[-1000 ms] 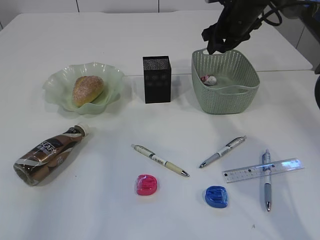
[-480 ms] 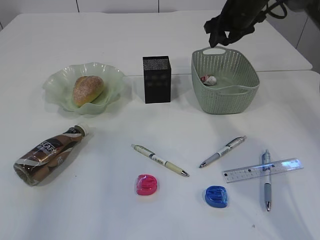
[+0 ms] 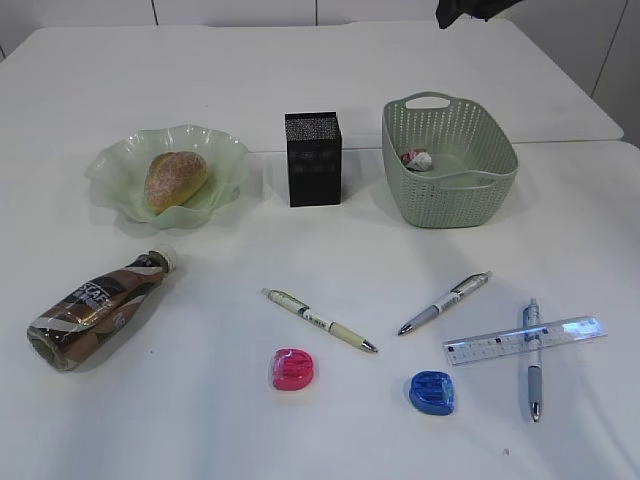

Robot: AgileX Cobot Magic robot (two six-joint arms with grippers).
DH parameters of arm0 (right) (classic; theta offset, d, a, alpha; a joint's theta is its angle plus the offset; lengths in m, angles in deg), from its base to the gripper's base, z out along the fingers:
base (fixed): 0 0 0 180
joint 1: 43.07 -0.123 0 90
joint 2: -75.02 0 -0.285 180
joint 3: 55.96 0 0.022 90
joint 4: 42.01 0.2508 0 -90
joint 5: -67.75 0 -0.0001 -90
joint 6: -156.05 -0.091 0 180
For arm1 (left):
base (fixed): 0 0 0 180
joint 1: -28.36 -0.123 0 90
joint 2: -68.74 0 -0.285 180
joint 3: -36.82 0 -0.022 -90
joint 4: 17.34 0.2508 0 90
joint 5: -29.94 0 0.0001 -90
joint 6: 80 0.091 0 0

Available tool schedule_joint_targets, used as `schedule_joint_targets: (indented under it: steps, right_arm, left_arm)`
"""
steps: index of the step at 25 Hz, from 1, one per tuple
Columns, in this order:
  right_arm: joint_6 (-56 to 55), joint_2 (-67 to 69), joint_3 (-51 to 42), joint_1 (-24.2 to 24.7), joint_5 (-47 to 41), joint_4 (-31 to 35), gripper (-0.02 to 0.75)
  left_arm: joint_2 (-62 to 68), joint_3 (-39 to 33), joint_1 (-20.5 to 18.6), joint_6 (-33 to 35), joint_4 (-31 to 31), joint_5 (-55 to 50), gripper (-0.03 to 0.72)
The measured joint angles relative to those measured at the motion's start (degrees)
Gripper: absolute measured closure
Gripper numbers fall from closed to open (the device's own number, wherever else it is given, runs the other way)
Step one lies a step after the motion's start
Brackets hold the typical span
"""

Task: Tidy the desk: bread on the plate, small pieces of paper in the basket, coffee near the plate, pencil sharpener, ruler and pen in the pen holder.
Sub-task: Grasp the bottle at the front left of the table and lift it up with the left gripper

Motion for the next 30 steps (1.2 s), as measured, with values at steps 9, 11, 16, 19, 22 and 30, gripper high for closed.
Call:
schedule_joint_targets:
  steps: [9, 11, 16, 19, 22, 30]
  right_arm:
    - [-0.1, -10.8, -18.1, 0.0, 0.0, 0.0, 0.245]
    - [-0.1, -10.8, -18.1, 0.0, 0.0, 0.0, 0.245]
    - [-0.6, -19.8, -27.9, 0.0, 0.0, 1.4, 0.245]
    - [-0.9, -25.3, -32.1, 0.0, 0.0, 4.3, 0.245]
    - [-0.9, -29.9, -35.3, 0.0, 0.0, 6.4, 0.245]
    - [-1.1, -40.3, -44.5, 0.0, 0.0, 6.4, 0.245]
  left_arm:
    - [0.0, 0.0, 0.0, 0.0, 0.0, 0.0, 0.162]
    - [0.0, 0.0, 0.0, 0.0, 0.0, 0.0, 0.162]
    - [0.0, 0.0, 0.0, 0.0, -0.1, -0.1, 0.162]
    - [0.0, 0.0, 0.0, 0.0, -0.2, -0.4, 0.162]
    - [0.0, 0.0, 0.0, 0.0, -0.2, -0.4, 0.162]
    - [0.0, 0.0, 0.0, 0.0, -0.3, -0.4, 0.162]
